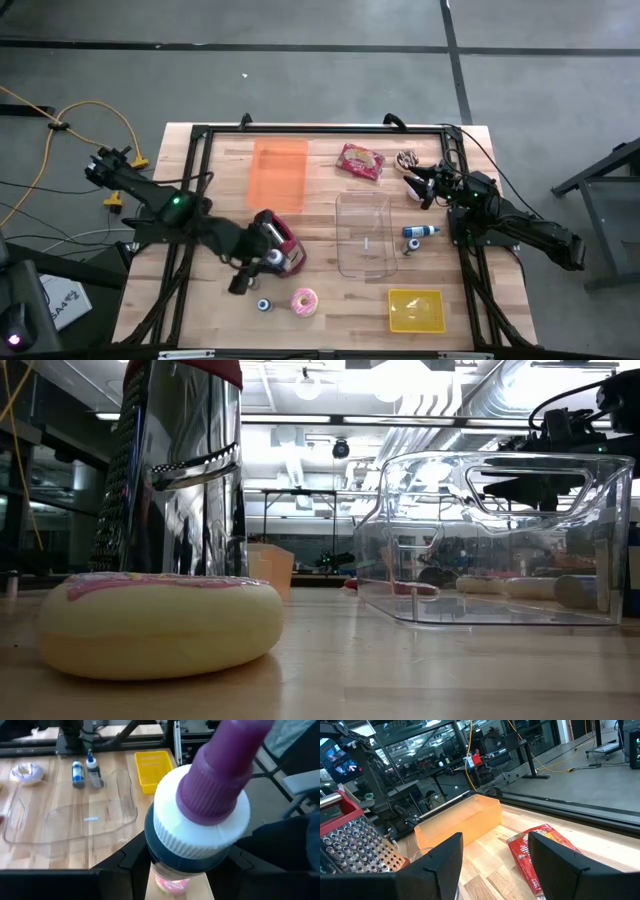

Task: Pick & Place Food Item
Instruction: Put the bottom purple food coloring bottle into the transparent bin

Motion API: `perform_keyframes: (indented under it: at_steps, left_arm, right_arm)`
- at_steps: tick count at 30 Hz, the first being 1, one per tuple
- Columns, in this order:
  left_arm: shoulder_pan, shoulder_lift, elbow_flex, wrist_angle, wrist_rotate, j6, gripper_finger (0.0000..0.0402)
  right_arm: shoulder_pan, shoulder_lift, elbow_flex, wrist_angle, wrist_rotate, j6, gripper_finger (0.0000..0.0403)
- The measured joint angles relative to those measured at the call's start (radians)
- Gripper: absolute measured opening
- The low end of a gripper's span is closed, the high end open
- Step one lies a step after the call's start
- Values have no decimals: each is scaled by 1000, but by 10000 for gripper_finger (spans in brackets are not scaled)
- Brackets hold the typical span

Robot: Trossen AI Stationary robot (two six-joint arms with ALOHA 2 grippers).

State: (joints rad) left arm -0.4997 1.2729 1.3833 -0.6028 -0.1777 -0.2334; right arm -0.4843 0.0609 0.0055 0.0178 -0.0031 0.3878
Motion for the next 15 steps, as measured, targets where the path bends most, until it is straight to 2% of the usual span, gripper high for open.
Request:
perform_keyframes:
  at_steps: [3, 10, 15]
  left_arm:
    - [56, 53, 46, -4, 27, 46, 149]
    - [203, 184, 159, -3, 172, 137, 149]
    - [302, 235, 179, -6, 281, 190, 149]
  right_arm:
    - [0, 0, 0, 0, 0, 0, 211]
    - [0, 0, 0, 0, 0, 0, 211]
    - [0, 0, 0, 0, 0, 0, 211]
